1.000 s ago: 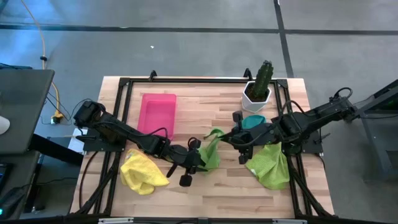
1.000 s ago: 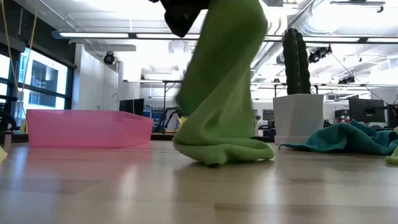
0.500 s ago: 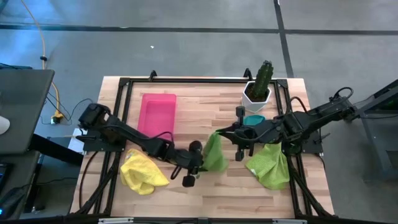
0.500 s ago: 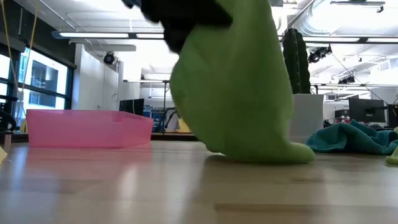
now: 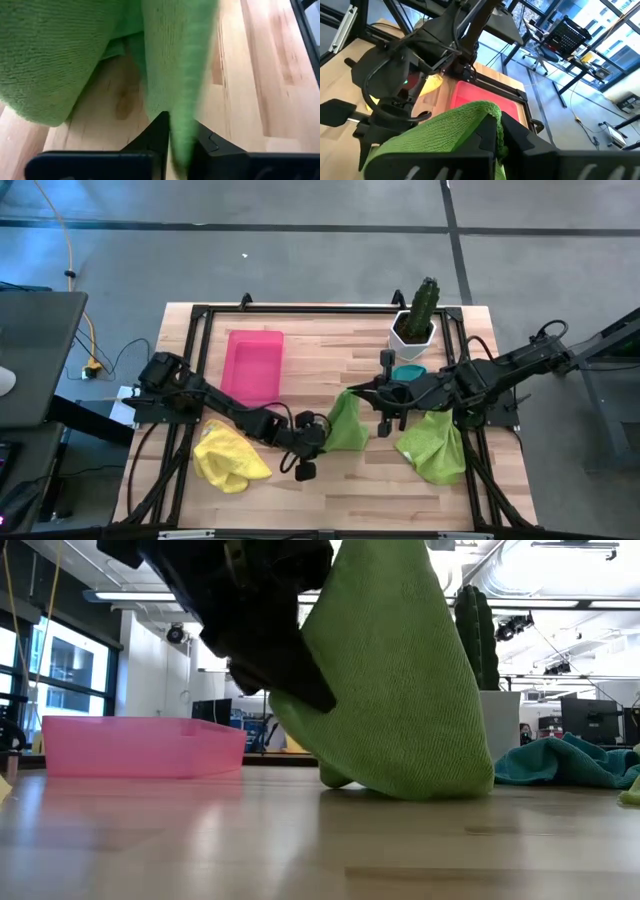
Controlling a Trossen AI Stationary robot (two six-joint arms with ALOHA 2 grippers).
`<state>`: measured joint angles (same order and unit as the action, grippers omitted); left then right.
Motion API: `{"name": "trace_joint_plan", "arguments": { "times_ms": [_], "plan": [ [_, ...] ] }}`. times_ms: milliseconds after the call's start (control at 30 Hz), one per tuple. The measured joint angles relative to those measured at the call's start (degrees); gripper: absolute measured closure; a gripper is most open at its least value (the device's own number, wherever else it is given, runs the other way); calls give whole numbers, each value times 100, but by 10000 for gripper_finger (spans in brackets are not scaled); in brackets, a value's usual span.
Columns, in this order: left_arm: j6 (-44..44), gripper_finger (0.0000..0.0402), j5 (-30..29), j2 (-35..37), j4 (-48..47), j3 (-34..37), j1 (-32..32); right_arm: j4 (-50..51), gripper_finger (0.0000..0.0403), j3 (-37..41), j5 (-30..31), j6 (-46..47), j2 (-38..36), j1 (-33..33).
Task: Roll microfiber towels into tight, uniform cylinder then place into a basket
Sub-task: Roll the green microfiber cloth
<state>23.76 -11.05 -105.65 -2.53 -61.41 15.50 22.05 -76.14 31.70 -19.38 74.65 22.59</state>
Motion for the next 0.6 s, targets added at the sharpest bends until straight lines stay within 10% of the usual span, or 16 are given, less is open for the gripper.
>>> {"name": "trace_joint_plan", "arguments": {
  "times_ms": [600],
  "plan": [
    [389,401,-696,1440,-2486,-11,191,2186,403,0,-186,2428,2,0]
  ]
}}
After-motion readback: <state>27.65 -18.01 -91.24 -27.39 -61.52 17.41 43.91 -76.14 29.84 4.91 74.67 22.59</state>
